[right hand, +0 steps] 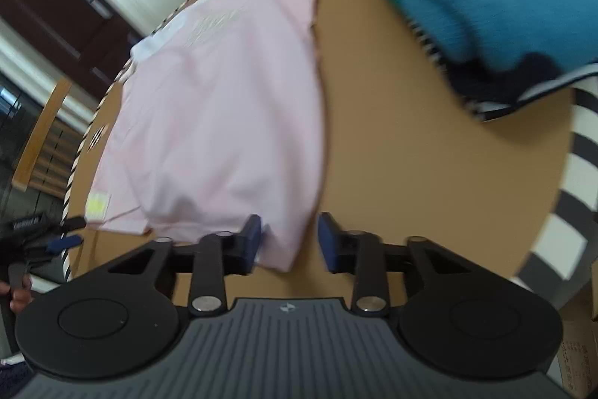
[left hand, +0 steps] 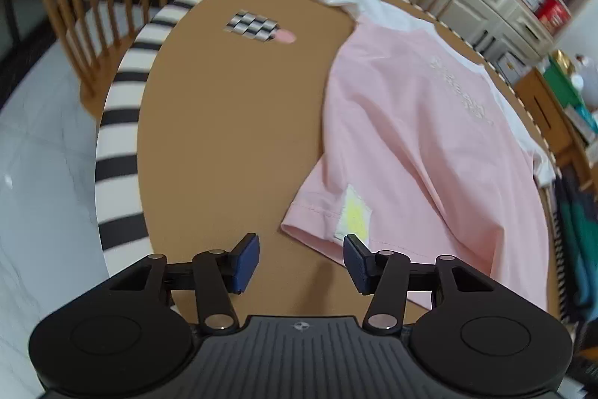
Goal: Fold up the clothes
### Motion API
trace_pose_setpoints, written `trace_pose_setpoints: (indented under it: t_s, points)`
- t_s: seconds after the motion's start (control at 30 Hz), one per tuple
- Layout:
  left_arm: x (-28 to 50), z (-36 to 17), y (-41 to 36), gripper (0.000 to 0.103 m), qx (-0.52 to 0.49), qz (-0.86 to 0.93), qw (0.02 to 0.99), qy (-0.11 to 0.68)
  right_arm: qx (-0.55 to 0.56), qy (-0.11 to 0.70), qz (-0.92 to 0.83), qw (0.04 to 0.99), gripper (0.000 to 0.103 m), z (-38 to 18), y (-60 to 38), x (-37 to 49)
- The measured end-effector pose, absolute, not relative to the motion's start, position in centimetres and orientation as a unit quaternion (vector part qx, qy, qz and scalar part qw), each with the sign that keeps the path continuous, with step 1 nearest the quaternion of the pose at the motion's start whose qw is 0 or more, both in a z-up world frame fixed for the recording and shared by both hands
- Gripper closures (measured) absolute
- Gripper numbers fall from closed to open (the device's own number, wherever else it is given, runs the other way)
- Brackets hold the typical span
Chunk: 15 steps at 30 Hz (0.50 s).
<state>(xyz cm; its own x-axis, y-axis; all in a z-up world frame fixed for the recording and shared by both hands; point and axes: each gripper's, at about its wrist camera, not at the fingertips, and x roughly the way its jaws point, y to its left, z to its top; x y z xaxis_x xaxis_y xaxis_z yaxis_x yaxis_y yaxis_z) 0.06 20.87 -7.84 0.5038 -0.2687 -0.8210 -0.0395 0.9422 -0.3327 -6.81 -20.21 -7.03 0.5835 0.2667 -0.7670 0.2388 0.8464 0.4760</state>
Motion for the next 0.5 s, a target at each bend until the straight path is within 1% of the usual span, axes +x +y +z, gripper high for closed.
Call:
trace_pose_setpoints:
  t_s: [0.03,0.13,0.2,0.23,0.33,0.43,0.5]
  points:
    - [0.2,-7.9,21.2,0.046,-0.163,-0.067,0.851,0.495,0.273,0.459,0.014,0.845,0.100,-6.9,-19.7,-6.6]
    - [0.2,-7.4,21.7,0.044,-0.160,-0.067,0.854,0.490,0.257,0.440,0.017,0.861,0.101,-5.0,-18.7,-7.6]
    - [-0.2,-6.9,21.9,0.042,-0.153,-0.077,0.865,0.472,0.249,0.422,0.012,0.872,0.101,-3.3,-18.8,-8.5]
    - [-0.5,-6.5,21.5,0.042,-0.129,-0.085,0.877,0.455,0.245,0.419,0.003,0.874,0.101,-2.8,-19.1,-8.7]
    - [-1.3,-5.5,18.9,0.041,-0.006,-0.124,0.911,0.393,0.240,0.416,-0.021,0.877,0.101,-2.1,-20.3,-9.2]
    - [-1.6,-5.8,15.2,0.042,0.108,-0.173,0.904,0.376,0.251,0.418,-0.033,0.872,0.100,-2.2,-21.0,-9.0]
    - [-1.2,-6.7,13.7,0.047,0.126,-0.185,0.893,0.391,0.248,0.419,-0.037,0.873,0.100,-2.3,-20.9,-8.8]
